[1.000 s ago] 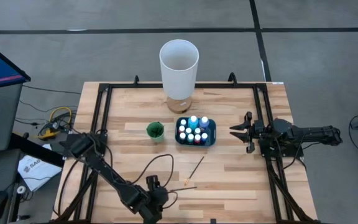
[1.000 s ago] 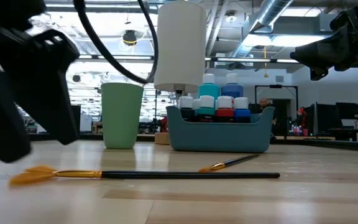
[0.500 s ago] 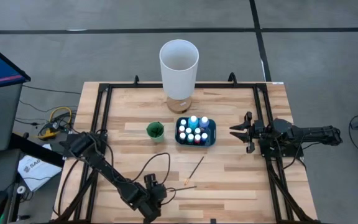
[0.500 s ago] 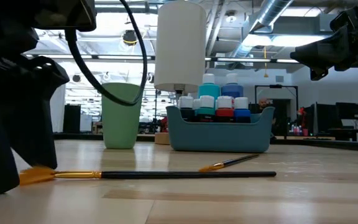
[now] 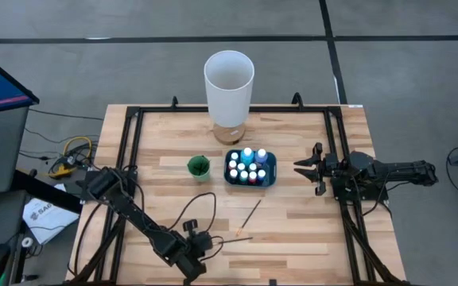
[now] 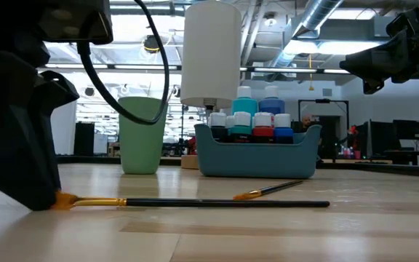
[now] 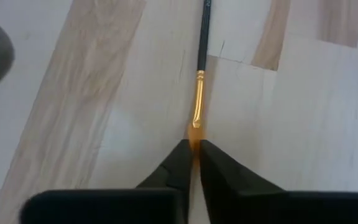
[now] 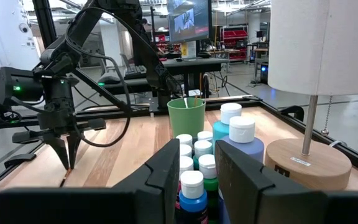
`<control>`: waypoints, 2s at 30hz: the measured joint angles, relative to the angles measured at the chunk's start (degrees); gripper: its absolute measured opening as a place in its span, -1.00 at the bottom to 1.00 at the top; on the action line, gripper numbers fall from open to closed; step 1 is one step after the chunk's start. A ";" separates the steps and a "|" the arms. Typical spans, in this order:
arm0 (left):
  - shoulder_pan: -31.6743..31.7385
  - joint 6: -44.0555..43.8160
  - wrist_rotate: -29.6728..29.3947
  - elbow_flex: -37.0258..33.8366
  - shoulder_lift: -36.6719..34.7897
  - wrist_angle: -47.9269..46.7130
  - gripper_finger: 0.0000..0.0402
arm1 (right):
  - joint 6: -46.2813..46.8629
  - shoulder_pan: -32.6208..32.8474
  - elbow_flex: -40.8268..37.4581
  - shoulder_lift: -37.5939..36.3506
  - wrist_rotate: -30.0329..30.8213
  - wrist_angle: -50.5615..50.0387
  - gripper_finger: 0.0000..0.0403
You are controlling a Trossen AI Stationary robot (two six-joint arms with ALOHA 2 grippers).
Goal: Pick & Place Paint Supplies
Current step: Put the right gold paintbrush into the green cup
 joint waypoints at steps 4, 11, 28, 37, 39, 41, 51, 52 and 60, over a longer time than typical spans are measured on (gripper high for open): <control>0.02 0.01 0.00 -0.08 0.01 0.58 -0.99 | 0.02 0.00 -0.01 0.00 0.01 0.00 -0.52; -0.15 -0.89 -1.07 -0.07 -1.54 1.22 -1.00 | 0.02 -0.02 -0.02 0.00 0.02 0.00 -0.52; -0.15 0.61 -10.71 -0.25 -11.54 -3.17 -1.00 | 0.00 0.00 -0.02 -0.02 0.01 0.00 -0.52; 0.02 6.21 -19.41 -0.19 -19.40 -5.25 -1.00 | 0.02 -0.01 -0.01 -0.01 0.01 0.00 -0.52; 0.17 7.86 -21.51 -0.19 -20.75 -5.27 -1.00 | 0.00 0.00 -0.02 0.00 0.00 0.00 -0.52; 0.22 9.29 -23.29 -0.19 -21.92 -5.35 -1.00 | 0.01 -0.02 -0.02 -0.01 0.02 0.00 -0.52; 1.67 13.75 -27.05 -0.14 -24.43 -5.64 -1.00 | 0.01 -0.01 -0.02 -0.01 0.02 0.00 -0.52; 1.79 13.76 -27.05 -0.14 -24.43 -5.62 -1.00 | 0.02 0.00 -0.01 0.00 0.02 0.00 -0.52; 1.95 11.26 -25.72 -0.21 -24.33 -5.43 -0.99 | 0.02 -0.01 -0.01 -0.02 0.01 0.00 -0.52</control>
